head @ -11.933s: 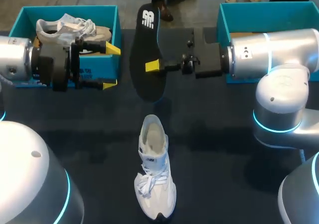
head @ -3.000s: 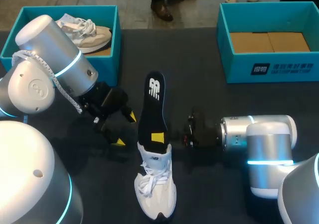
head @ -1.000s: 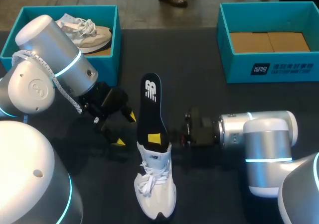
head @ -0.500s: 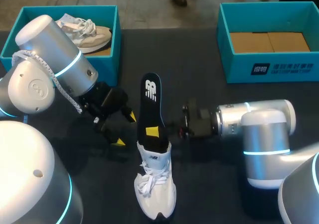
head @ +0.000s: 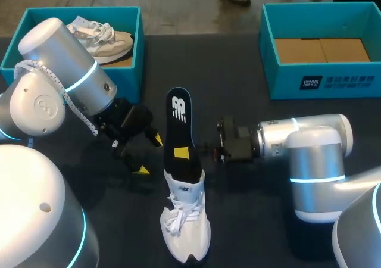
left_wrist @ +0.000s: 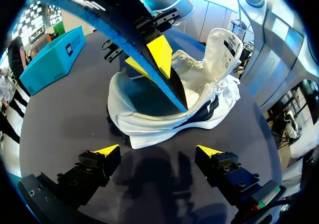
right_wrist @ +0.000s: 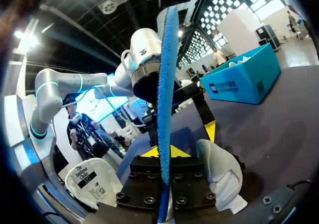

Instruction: Take the shoe out of the shoebox, open the shoe tongue, remove and reinsert the insole, then place the shoe into the shoebox

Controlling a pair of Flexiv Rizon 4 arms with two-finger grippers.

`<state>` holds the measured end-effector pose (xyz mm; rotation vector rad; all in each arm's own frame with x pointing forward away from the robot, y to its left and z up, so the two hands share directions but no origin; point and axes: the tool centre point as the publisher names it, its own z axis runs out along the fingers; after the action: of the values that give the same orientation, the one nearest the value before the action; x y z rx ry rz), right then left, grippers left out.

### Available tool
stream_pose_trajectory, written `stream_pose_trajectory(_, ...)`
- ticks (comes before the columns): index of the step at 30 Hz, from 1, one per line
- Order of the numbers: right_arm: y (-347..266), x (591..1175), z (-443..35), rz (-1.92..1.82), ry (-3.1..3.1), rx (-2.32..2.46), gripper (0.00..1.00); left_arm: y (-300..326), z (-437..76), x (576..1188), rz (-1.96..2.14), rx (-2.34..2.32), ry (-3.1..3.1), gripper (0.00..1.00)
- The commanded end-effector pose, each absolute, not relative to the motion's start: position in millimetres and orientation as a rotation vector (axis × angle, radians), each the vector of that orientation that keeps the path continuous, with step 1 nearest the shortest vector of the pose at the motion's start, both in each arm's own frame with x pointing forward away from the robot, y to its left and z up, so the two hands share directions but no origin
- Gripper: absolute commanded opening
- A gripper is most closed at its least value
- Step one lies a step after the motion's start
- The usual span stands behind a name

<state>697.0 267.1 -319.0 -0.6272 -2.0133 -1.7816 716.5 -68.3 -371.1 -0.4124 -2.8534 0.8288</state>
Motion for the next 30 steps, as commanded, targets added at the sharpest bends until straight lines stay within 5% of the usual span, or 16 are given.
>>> stream_pose_trajectory(1, 270.8, 693.0, -322.7, -1.757, -2.029, -0.646, 0.00, -68.6, -370.9, 716.1, 0.826, -0.412, -2.855, 1.00)
stream_pose_trajectory(30, 264.0, 663.8, -346.1, -1.724, -2.006, -0.748, 0.00, -68.6, -370.9, 716.1, 0.826, -0.412, -2.855, 1.00)
